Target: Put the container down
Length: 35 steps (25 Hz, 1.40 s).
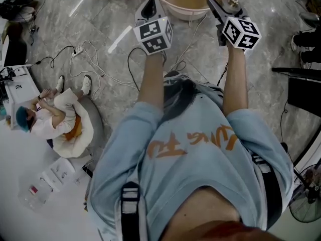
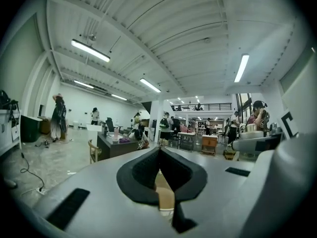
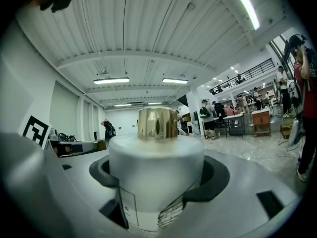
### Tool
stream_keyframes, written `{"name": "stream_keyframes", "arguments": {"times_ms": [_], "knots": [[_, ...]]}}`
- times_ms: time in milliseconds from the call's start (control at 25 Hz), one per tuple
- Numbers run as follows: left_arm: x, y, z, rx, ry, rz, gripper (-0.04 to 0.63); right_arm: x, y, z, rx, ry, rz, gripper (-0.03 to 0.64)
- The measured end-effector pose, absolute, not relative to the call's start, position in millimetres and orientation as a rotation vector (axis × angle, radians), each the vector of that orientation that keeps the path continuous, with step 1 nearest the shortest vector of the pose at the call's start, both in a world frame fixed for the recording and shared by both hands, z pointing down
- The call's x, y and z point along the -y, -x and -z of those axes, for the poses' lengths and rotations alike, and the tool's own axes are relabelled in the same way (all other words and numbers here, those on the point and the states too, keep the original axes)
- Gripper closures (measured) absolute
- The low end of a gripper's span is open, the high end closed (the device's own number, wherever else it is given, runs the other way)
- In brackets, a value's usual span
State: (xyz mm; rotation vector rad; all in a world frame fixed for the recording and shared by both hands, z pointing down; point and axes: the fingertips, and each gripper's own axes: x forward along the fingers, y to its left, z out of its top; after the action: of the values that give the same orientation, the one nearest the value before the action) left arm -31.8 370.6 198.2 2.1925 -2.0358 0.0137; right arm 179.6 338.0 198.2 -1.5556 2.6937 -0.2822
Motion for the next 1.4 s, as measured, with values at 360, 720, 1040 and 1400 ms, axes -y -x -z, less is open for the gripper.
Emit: {"name": "stream_keyframes", "arguments": {"times_ms": [360,720,1040,1400], "knots": [[-364.1,53.6,-190.2,2.090,-2.161,-0.006,0.571,-317.3,-185.7,-196.6,-2.655,1.594,0.310,0.258],[-328.5,78.4,-196.5,2.123,-2.109,0.005,0.569,-281.4,-174.6,-193.8,-2.672,1.568,0.271,0.258],[-247.6,86.7,-216.6,2.079,-2.126,0.024,0.570,-210.0,-171.4,-203.6,-2.658,1.616,0.245,0.259],[-120.4,104.2,-260.7,1.976,-2.088,-0.079,0.569,-96.1,-139.5,-245.5,-2.705,1.643,0.373,0.258]]}}
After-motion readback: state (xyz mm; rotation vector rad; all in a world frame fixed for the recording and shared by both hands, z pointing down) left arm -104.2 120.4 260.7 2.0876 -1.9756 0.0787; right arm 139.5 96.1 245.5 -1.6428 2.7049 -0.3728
